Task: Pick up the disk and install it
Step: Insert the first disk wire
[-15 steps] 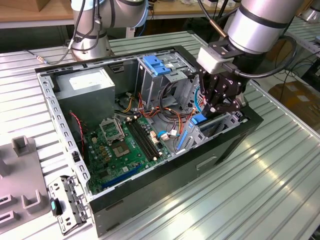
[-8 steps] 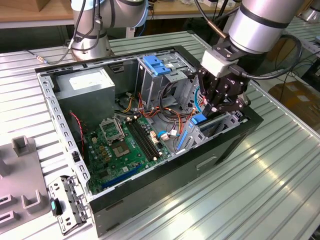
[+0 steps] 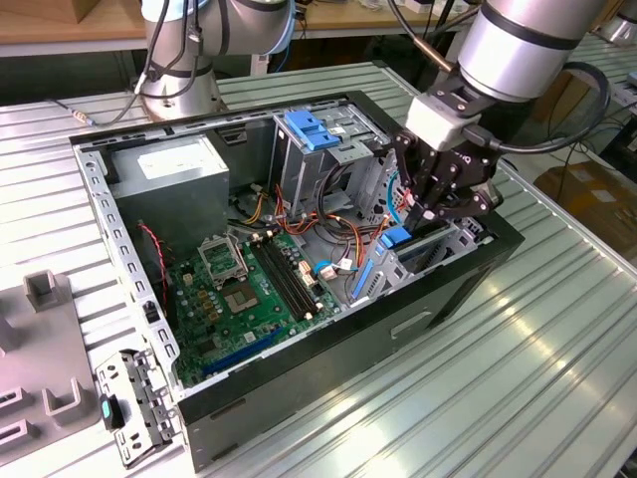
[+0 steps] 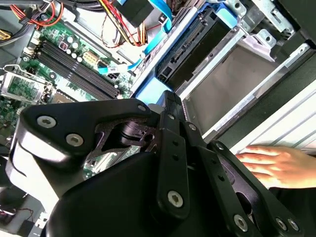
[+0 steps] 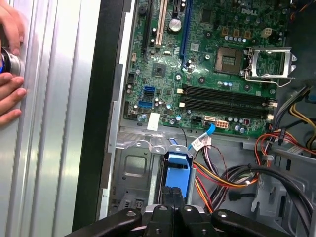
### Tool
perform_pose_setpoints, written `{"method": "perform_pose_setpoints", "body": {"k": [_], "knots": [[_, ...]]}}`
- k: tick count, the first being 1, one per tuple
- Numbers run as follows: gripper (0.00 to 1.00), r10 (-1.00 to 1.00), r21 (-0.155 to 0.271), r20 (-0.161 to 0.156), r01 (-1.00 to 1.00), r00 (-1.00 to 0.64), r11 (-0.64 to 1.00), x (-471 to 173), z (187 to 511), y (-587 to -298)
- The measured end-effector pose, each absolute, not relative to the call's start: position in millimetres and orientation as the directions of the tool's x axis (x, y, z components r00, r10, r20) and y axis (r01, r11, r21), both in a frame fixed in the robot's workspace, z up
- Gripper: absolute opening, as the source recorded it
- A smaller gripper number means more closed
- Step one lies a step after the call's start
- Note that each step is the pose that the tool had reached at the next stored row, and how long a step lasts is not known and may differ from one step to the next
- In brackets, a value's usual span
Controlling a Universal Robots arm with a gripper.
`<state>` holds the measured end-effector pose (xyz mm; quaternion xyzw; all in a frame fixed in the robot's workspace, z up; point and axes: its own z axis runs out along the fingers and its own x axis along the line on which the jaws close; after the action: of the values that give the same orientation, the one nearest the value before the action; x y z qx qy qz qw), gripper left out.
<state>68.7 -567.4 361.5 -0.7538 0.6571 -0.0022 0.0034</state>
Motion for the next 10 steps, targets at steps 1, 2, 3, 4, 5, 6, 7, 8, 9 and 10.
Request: {"method": "perform_pose_setpoints", "body": {"k": [1,2,3,4,5,6,7,8,9,10], "knots": [[0.11,-0.99,-0.008,-0.001,-0.99,0.143,-0.143,70.0,361.6,-567.3],[0.11,-0.989,-0.008,-0.001,-0.989,0.147,-0.147,71.5,361.7,-567.2],[0.11,-0.988,-0.008,-0.001,-0.988,0.152,-0.152,73.3,361.8,-567.2],[0.11,-0.988,-0.008,-0.001,-0.988,0.156,-0.156,75.2,361.7,-567.1],[0.11,-0.987,-0.008,-0.001,-0.987,0.161,-0.161,77.2,361.7,-567.1],[0.11,-0.986,-0.008,-0.001,-0.986,0.165,-0.165,79.4,361.7,-567.0],[0.11,-0.985,-0.008,-0.001,-0.985,0.17,-0.17,81.8,361.7,-567.0],[0.11,-0.985,-0.008,-0.001,-0.985,0.175,-0.175,84.2,361.6,-566.9],[0.11,-0.984,-0.008,-0.001,-0.984,0.179,-0.179,86.3,361.6,-566.9],[0.11,-0.983,-0.008,-0.001,-0.982,0.186,-0.186,89.8,361.6,-566.5]]}}
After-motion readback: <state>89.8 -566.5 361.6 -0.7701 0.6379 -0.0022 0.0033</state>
